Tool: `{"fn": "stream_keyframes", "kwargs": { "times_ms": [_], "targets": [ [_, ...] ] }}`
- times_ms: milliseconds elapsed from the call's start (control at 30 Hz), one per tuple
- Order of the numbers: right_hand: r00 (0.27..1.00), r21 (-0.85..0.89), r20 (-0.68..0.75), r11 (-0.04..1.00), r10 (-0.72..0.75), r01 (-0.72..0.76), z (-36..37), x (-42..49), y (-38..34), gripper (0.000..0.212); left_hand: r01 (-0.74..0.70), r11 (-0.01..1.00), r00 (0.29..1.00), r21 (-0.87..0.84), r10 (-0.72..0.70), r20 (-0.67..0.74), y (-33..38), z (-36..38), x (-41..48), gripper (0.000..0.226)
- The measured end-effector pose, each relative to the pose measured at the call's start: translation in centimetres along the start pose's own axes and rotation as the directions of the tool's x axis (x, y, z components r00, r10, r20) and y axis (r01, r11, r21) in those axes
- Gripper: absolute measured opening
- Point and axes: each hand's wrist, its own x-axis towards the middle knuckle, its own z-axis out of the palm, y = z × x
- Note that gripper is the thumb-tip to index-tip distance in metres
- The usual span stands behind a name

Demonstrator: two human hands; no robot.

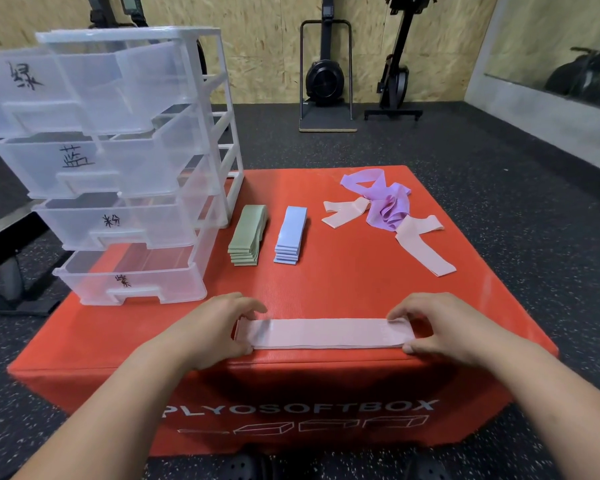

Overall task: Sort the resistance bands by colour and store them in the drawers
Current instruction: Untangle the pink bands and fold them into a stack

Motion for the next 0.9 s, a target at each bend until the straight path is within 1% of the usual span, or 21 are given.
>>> {"fn": "stream_keyframes", "kwargs": {
  "times_ms": [133, 200, 333, 433, 500, 533, 600, 667, 733, 833, 900],
  "targets": [
    [1.0, 0.011, 0.004, 1.0, -0.004, 0.004, -0.3, 0.4, 0.0, 0.058, -0.01, 0.998, 0.998, 0.057, 0.007, 0.056, 0.5, -0.1, 0.5, 0.079],
    [1.0, 0.027, -0.015, 1.0, -0.01, 0.011, -0.5, 1.0, 0.1, 0.057, -0.022, 0.997, 0.998, 0.072, 0.018, 0.052, 1.0, 0.0, 1.2, 0.08],
    [0.994, 0.043, -0.112, 0.999, 0.017, -0.012, -1.0, 2.7, 1.3, 0.047, -0.033, 0.997, 0.999, 0.076, 0.035, -0.026, 2.5, 0.6, 3.9, 0.065],
    [0.973, 0.05, -0.209, 0.995, 0.099, -0.091, -1.3, 4.4, 2.4, 0.042, -0.063, 0.996, 0.996, 0.06, 0.067, -0.066, 4.5, 1.4, 6.5, 0.057],
    [0.933, 0.003, -0.273, 0.97, 0.235, -0.243, -1.4, 5.7, 3.4, 0.044, -0.082, 0.996, 0.993, 0.043, 0.085, -0.083, 6.0, 2.0, 8.2, 0.054],
    [0.896, -0.022, -0.307, 0.939, 0.32, -0.343, -1.3, 6.2, 3.9, 0.045, -0.093, 0.995, 0.991, 0.037, 0.096, -0.09, 6.6, 2.3, 9.1, 0.052],
    [0.797, -0.051, -0.361, 0.843, 0.485, -0.536, -1.0, 7.0, 5.3, 0.048, -0.119, 0.992, 0.987, 0.033, 0.122, -0.106, 7.7, 3.0, 10.8, 0.049],
    [0.706, -0.052, -0.366, 0.744, 0.606, -0.666, -0.7, 7.3, 6.7, 0.048, -0.138, 0.99, 0.983, 0.04, 0.142, -0.12, 8.6, 3.7, 12.3, 0.047],
    [0.671, -0.059, -0.396, 0.712, 0.627, -0.7, -0.4, 7.6, 8.0, 0.042, -0.144, 0.989, 0.982, 0.029, 0.146, -0.122, 9.1, 4.3, 13.6, 0.045],
    [0.679, -0.019, -0.489, 0.771, 0.548, -0.637, -0.6, 8.5, 8.8, 0.03, -0.148, 0.989, 0.98, -0.006, 0.146, -0.133, 9.6, 5.2, 15.3, 0.042],
    [0.689, 0.029, -0.516, 0.815, 0.509, -0.579, -1.0, 9.0, 8.5, 0.032, -0.152, 0.988, 0.977, -0.035, 0.145, -0.157, 10.0, 5.7, 16.2, 0.04]
  ]
}}
